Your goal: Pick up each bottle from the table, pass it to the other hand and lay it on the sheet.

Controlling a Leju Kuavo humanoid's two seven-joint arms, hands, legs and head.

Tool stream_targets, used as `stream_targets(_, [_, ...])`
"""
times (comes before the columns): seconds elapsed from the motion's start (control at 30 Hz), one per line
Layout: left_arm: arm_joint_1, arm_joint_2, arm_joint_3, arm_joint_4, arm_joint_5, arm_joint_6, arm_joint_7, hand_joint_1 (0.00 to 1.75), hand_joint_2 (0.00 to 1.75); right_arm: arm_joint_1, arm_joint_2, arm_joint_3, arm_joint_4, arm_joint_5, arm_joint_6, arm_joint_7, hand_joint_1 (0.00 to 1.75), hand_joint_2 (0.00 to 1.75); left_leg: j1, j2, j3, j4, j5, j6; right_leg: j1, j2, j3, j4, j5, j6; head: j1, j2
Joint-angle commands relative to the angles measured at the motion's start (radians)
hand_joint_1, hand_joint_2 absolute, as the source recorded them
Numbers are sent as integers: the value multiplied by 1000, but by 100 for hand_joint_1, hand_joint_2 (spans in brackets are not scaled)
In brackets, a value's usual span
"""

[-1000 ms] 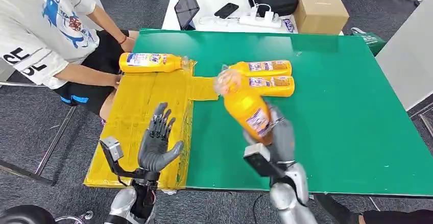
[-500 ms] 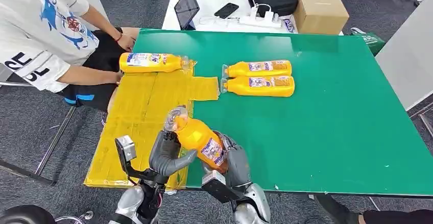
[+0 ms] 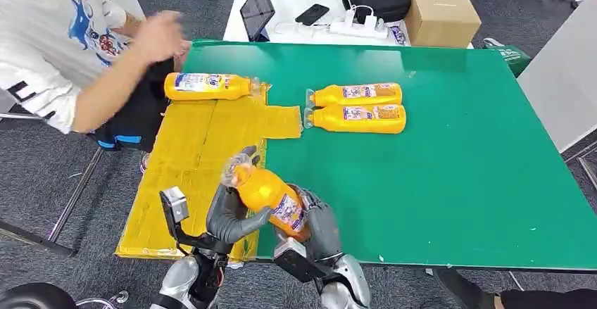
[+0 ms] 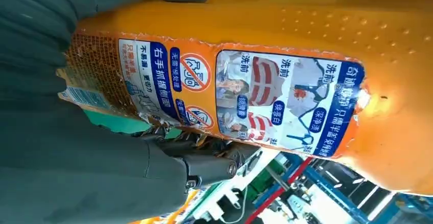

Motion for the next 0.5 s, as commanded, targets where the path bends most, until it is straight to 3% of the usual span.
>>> stream_targets(0.03, [-63,44,-58,92,-118,90,-1,0,175,-82,5,112,111,-31,-9,22,175,175,1,3,5,-1,-2,-1,1,2,5,-1,-1,-2,0,0])
stream_targets(0.17, [-66,49,-71,102,-170,103,-3,0,175,-91,-1,120,105,-52,11,31,175,175,0,1,3,-1,0,-1,1,0,3,-1,0,-1,0,0])
stream_targets(0.3, [-77,47,-78,149,-211,115,9,0,175,-99,30,168,161,-64,64,13,175,175,2,5,10,-1,-4,-2,3,3,9,-2,-2,-3,0,0])
stream_targets(0.5, [-77,45,-78,163,-227,115,4,0,175,-109,32,187,181,-94,81,6,175,175,1,2,5,-1,-1,-1,1,0,4,-1,-1,-2,0,0])
